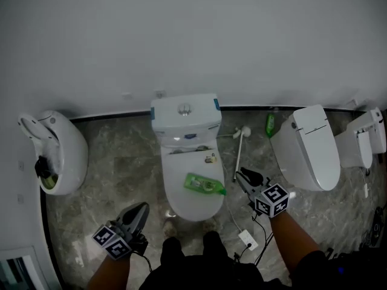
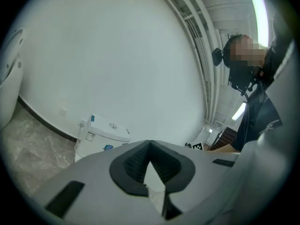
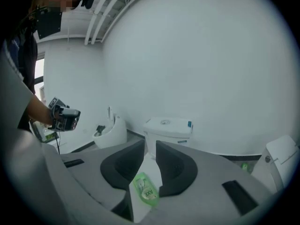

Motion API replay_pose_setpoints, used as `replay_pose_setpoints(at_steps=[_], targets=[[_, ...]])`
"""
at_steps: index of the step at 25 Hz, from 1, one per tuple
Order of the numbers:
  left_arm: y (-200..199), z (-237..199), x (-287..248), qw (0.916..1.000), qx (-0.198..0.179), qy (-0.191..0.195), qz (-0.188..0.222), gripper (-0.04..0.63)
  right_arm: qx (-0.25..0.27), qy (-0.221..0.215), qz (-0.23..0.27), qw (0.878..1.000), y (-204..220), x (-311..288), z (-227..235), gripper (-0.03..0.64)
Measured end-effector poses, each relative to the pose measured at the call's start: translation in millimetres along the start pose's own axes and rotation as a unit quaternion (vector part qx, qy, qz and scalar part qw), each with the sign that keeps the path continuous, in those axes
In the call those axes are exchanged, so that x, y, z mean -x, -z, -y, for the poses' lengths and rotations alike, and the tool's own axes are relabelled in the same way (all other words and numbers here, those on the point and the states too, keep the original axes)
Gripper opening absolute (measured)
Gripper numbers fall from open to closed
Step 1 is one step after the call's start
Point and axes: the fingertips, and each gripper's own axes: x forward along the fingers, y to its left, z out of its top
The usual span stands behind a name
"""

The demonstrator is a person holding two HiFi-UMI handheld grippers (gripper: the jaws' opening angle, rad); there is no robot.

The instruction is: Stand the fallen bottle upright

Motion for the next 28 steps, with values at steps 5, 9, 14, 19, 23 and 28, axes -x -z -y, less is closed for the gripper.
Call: replay_pose_setpoints(at_steps=[5, 9, 14, 19, 23, 28], targets=[[58.8, -30.5, -56.0, 0.9995, 0.023, -0.004, -0.021, 0.023, 0.022, -0.040, -0.100, 0.994, 115.3, -53.4, 23.0, 0.120], [108.2, -54.3, -91.3, 0.9982, 0.016, 0.007, -0.057, 0.023, 0.007, -0.034, -0.149, 0.988, 209.4, -82.2, 41.9, 0.182], [163.6, -85.8, -101.4, 0.9957, 0.029, 0.013, -0.087, 0.023, 0.010, 0.006, -0.205, 0.979, 314.5, -103.5, 56.7, 0.212], [197.0, -110.2, -101.7, 0.9931, 0.043, 0.016, -0.108, 0.023, 0.014, 0.032, -0.240, 0.970, 373.7, -127.0, 65.1, 0.212], [203.7, -122.2, -100.2, 0.9923, 0.050, 0.020, -0.112, 0.023, 0.001, 0.036, -0.249, 0.968, 400.7, -146.7, 68.4, 0.199], [204.6, -130.8, -93.4, 0.9919, 0.060, 0.019, -0.110, 0.022, 0.007, 0.027, -0.262, 0.965, 416.7, -163.4, 67.0, 0.192]])
